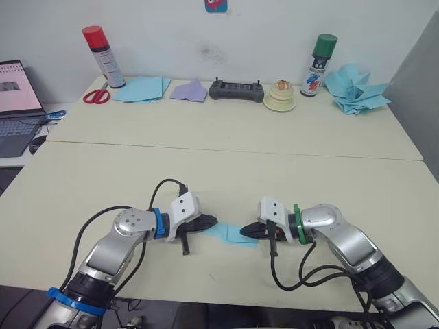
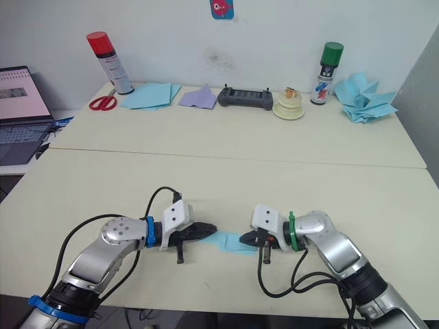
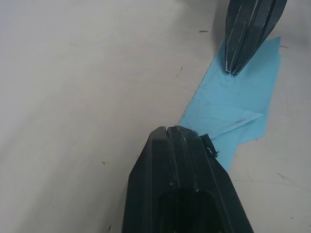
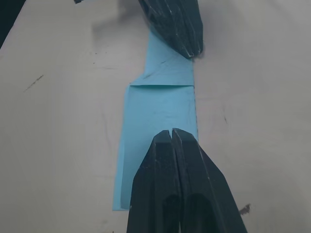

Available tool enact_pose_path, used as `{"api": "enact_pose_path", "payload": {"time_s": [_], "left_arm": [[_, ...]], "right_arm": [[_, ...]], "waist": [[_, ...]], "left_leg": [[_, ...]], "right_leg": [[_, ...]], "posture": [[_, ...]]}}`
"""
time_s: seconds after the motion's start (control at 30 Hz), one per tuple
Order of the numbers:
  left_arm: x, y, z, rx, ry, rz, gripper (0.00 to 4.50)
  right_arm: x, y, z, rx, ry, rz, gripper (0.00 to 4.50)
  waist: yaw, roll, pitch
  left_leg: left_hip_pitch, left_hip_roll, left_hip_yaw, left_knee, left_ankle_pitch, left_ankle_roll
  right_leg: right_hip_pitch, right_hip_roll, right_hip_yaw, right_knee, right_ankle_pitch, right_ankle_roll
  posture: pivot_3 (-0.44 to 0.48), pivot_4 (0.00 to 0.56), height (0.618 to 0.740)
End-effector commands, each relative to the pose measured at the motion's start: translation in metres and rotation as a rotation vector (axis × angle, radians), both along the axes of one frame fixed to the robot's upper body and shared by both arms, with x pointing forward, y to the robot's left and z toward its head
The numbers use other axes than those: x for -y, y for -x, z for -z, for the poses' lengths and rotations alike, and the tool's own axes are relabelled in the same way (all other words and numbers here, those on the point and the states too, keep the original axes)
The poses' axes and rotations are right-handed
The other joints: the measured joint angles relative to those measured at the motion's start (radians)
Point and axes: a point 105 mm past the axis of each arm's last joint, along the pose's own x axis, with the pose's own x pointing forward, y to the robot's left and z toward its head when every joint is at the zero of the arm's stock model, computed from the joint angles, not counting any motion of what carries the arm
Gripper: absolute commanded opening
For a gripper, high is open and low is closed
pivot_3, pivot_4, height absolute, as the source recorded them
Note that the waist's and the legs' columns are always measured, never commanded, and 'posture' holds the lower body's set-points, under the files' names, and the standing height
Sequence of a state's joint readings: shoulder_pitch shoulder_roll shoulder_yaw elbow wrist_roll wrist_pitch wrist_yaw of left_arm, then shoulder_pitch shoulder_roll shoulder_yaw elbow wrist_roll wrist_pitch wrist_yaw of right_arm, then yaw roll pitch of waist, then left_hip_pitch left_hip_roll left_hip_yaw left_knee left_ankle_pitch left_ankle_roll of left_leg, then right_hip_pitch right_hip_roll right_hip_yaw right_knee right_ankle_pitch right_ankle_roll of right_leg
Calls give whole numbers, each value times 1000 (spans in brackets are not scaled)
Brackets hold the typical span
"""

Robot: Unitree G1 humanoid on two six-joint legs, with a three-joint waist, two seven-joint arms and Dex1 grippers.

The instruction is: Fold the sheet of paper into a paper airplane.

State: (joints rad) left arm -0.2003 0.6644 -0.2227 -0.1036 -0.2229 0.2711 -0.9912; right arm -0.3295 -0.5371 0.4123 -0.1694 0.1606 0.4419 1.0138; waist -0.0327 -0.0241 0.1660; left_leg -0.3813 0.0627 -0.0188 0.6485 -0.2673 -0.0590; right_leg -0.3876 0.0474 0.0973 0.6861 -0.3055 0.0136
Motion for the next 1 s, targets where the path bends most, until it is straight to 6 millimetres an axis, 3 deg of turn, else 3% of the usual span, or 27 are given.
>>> {"api": "enact_pose_path", "payload": {"time_s": [0.03, 0.07, 0.17, 0.33, 0.47, 0.57, 0.6, 0.77, 1.0], "left_arm": [[-2, -8, -8, 39, 29, -44, 0], [-3, -13, -18, 74, 44, -50, 0], [-8, -19, -42, 147, 62, -47, 732], [-14, -3, -68, 179, 60, 42, 2281], [-18, 19, -82, 224, 46, 122, 3604], [-22, 38, -79, 257, 19, 177, 4500], [-24, 47, -75, 248, 18, 195, 4500], [-27, 70, -62, 253, 30, 207, 4500], [-21, 91, -60, 221, 92, 151, 4500]], "right_arm": [[5, -5, -24, 26, -92, 31, 641], [8, -5, -34, 38, -112, 30, 969], [19, -6, -58, 77, -133, 18, 2024], [32, 2, -83, 204, -125, -40, 3805], [41, 20, -88, 245, -100, -90, 3852], [43, 33, -85, 270, -76, -139, 3173], [42, 37, -80, 280, -60, -158, 2882], [31, 42, -57, 320, -29, -212, 2882], [14, 40, -37, 350, -42, -195, 2882]], "waist": [[0, 0, 1], [0, 0, 1], [0, 0, 2], [-1, 0, 3], [0, 0, 3], [0, 0, 3], [-1, 0, 4], [-1, -1, 7], [1, -2, 8]], "left_leg": [[0, 0, 0, 0, 0, 0], [-1, 0, 0, 0, 0, 0], [-3, 0, -1, 0, 0, 0], [-3, 0, -1, -2, 0, 0], [-4, 0, 0, -2, 0, 0], [-5, 0, -1, -3, 0, 0], [-5, 0, -1, -3, 0, 0], [-4, 1, -1, -3, 0, 0], [-3, 1, -1, -2, 0, 0]], "right_leg": [[0, 0, 0, 0, 0, 0], [-1, 0, 0, 0, 0, 0], [-2, 0, -1, 0, 0, 0], [-2, 0, -1, -2, 0, 0], [-2, 0, -1, -5, 0, -2], [-2, -1, 0, -6, 0, -4], [-2, -1, 0, -6, -1, -4], [-2, -1, 0, -5, -2, -2], [-1, -1, 0, -4, -2, -1]], "posture": [[0, 150, 740], [0, 150, 740], [0, 150, 740], [0, 150, 740], [0, 150, 740], [0, 150, 740], [0, 150, 740], [0, 150, 740], [0, 150, 740]]}}
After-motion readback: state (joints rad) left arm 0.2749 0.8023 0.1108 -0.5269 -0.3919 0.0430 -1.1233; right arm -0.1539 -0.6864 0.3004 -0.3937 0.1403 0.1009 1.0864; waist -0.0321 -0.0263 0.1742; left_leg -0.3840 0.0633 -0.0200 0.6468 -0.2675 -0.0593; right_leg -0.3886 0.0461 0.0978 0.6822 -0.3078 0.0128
